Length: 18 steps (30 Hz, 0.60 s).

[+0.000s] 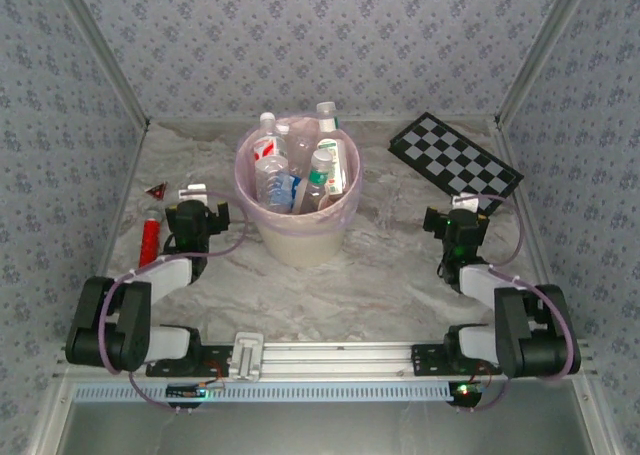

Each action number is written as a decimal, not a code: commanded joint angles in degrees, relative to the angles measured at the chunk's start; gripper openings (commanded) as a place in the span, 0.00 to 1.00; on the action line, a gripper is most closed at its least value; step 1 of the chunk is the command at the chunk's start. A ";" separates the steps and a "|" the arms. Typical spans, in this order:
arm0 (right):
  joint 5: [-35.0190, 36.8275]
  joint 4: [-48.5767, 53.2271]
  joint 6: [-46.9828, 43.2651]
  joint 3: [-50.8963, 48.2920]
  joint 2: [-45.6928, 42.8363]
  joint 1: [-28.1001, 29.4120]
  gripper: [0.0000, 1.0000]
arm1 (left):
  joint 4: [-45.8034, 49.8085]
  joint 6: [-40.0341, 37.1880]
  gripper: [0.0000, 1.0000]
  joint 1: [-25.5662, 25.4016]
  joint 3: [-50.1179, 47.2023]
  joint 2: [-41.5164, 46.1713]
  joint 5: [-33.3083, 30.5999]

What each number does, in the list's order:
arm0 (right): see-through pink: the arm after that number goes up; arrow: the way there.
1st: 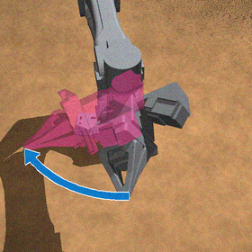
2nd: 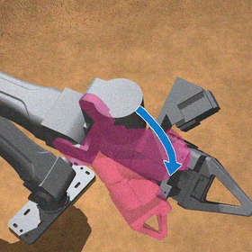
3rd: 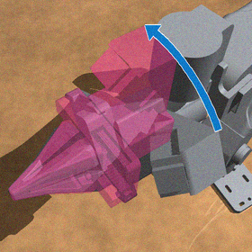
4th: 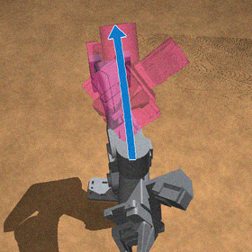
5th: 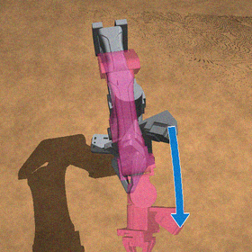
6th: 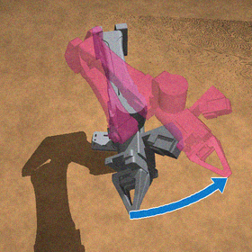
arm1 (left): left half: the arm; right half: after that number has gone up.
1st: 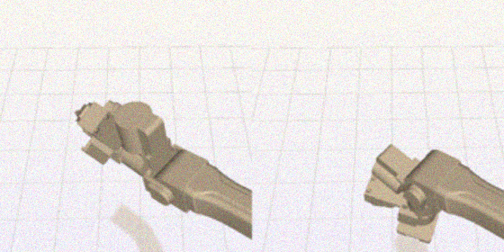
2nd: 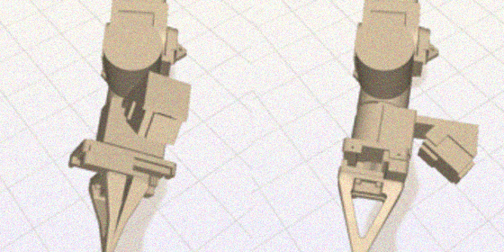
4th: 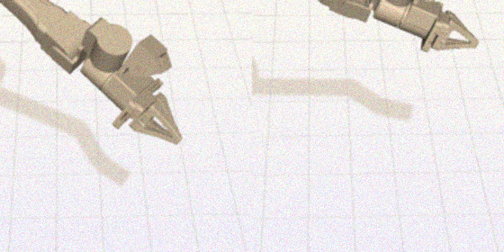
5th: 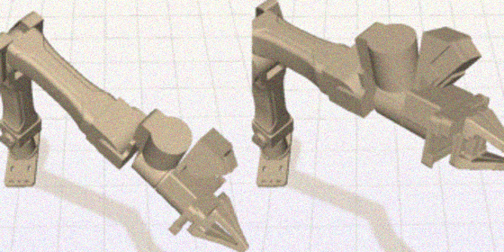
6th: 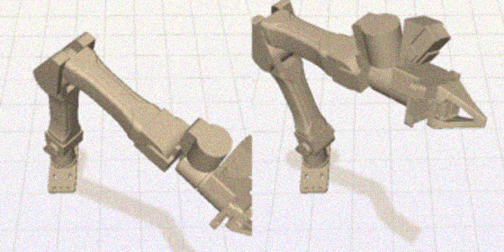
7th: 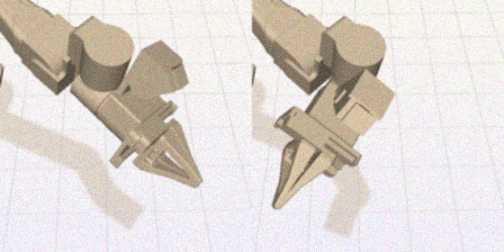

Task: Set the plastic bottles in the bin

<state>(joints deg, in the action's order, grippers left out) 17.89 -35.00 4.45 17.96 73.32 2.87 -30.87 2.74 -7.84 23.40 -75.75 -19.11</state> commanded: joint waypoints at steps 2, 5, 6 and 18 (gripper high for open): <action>-3.22 -7.33 -4.69 1.84 4.20 -1.10 1.00 | -7.09 -2.08 0.99 2.01 -0.10 -2.44 2.80; -5.05 -19.33 -4.67 -0.23 13.14 -2.28 1.00 | -7.28 -3.53 0.99 2.33 0.82 -3.85 4.25; -4.13 -24.09 -5.43 -0.29 15.78 -1.86 1.00 | -10.12 -4.37 0.99 2.51 0.40 -5.48 5.15; -7.25 -13.46 -4.71 3.59 13.87 -3.14 1.00 | -18.62 -0.98 0.99 7.75 -0.39 -13.01 12.30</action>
<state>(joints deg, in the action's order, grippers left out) 11.25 -47.59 0.36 20.69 87.59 -0.03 -44.88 0.73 -0.36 22.76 -88.62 -9.41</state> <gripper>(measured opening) 0.997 0.989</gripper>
